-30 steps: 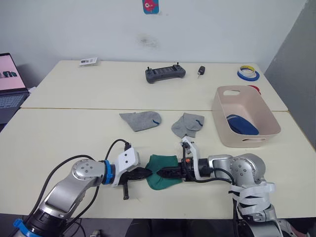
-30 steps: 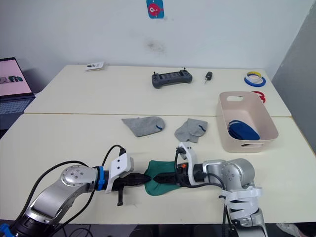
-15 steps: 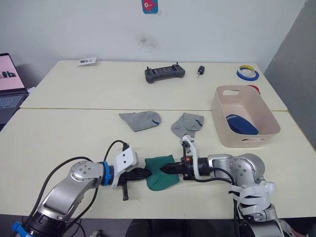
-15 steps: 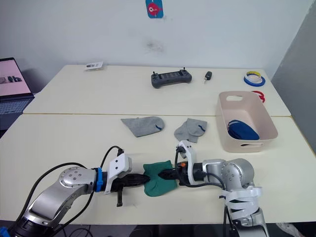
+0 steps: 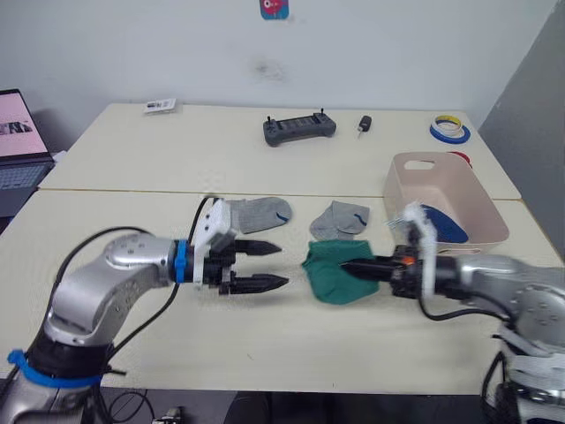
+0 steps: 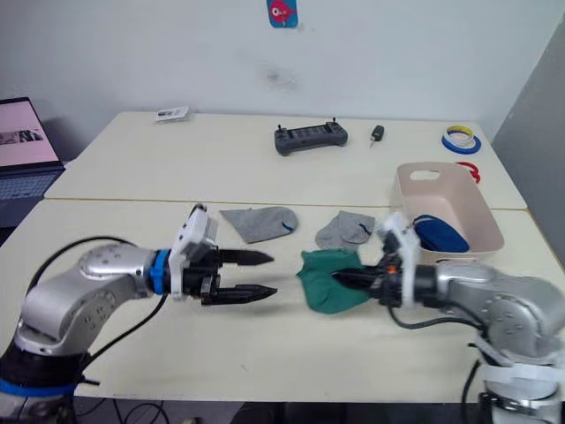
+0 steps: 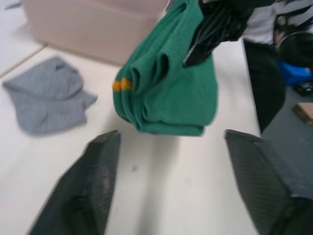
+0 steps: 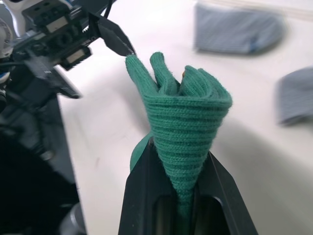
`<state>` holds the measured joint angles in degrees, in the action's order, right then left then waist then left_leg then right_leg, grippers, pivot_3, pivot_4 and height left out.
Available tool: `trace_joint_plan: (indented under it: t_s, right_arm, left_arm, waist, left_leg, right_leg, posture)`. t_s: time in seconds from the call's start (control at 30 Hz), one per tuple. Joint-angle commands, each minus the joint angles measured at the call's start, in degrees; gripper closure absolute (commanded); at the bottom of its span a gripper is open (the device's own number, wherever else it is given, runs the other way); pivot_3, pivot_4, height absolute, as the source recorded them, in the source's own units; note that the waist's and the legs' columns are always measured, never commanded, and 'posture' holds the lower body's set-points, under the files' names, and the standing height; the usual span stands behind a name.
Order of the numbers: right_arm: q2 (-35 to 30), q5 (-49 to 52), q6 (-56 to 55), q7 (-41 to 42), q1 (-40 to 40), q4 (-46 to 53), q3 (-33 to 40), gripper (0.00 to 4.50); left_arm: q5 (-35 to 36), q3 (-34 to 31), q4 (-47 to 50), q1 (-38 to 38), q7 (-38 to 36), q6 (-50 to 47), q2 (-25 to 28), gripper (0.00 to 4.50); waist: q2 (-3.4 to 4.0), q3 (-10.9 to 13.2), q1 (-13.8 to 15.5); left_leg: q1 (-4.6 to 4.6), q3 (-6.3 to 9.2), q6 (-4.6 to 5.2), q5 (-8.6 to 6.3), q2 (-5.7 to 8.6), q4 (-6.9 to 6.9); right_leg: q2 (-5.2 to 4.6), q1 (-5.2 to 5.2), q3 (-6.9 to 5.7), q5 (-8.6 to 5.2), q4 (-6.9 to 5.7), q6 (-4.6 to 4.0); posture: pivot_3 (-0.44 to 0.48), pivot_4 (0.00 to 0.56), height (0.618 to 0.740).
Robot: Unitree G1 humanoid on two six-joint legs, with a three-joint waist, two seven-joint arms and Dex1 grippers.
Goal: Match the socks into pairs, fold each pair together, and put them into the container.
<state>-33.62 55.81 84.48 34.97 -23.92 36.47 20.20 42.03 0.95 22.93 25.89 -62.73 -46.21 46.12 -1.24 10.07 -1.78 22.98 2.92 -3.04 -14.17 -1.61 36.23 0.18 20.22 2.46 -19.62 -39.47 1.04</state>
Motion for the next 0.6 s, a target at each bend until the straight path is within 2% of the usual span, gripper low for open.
trace_joint_plan:
  t_s: [0.03, 0.2, 0.27, 0.33, 0.43, 0.6]
  right_arm:
    - [-6.4, 4.1, -0.8, 0.3, 0.4, 3.1, 8.9, 4.5]
    - [-14.2, 3.0, -4.7, -0.7, 2.0, 1.2, 14.0, 4.5]
    - [-20.0, -4.3, -12.5, 0.8, 3.4, -1.2, 12.7, 4.5]
    - [-25.3, -13.9, -23.5, 2.4, 4.8, -4.7, 8.4, 4.5]
    - [-29.6, -24.7, -38.3, 4.8, 4.8, -11.3, 2.0, 4.5]
    - [-32.4, -40.5, -60.8, 9.3, -3.5, -27.9, -11.1, 4.5]
  left_arm:
    - [1.0, 1.9, -0.3, 6.1, -1.8, -1.2, -0.1, 0.04]
    - [0.5, 4.3, -2.5, 12.8, -4.0, -1.2, -0.7, 0.04]
    - [1.1, 4.4, -3.7, 16.6, -3.5, -2.0, -2.1, 0.04]
    - [1.0, 4.5, -4.7, 19.4, -2.3, -2.3, -3.9, 0.04]
    - [0.8, 4.3, -5.5, 21.3, -0.6, -2.6, -5.9, 0.04]
    - [1.1, 3.9, -4.7, 21.6, 1.4, -3.2, -7.4, 0.04]
  waist:
    - [-0.02, 0.0, 0.0]
    - [-0.05, 0.1, -0.1]
    - [-0.06, 0.2, 0.0]
    - [-0.06, 0.3, 0.1]
    - [-0.07, 0.3, -0.1]
    - [0.0, 0.4, -0.5]
  left_leg:
    - [0.0, -0.02, 0.0, 0.0, 0.0, -0.01]
    - [0.01, -0.1, 0.0, 0.0, 0.01, -0.01]
    - [0.02, -0.15, 0.0, 0.0, 0.01, 0.01]
    - [0.05, -0.2, 0.0, 0.01, 0.02, 0.05]
    - [0.04, -0.29, -0.01, 0.01, 0.02, 0.09]
    - [-0.01, -0.52, -0.05, 0.03, -0.06, 0.11]
  right_leg:
    - [0.02, 0.0, 0.0, 0.0, 0.02, 0.0]
    - [0.11, 0.0, 0.04, 0.0, 0.1, -0.01]
    - [0.16, -0.01, 0.05, 0.0, 0.1, 0.0]
    - [0.16, 0.0, 0.04, 0.0, 0.1, 0.01]
    - [0.16, -0.03, 0.05, -0.04, 0.13, 0.1]
    - [0.19, 0.02, 0.15, 0.0, 0.09, 0.02]
  posture:
    - [0.0, 0.15, 0.74]
    - [0.0, 0.15, 0.74]
    - [0.0, 0.15, 0.74]
    - [0.0, 0.15, 0.74]
    - [0.0, 0.15, 0.74]
    - [0.0, 0.15, 0.74]
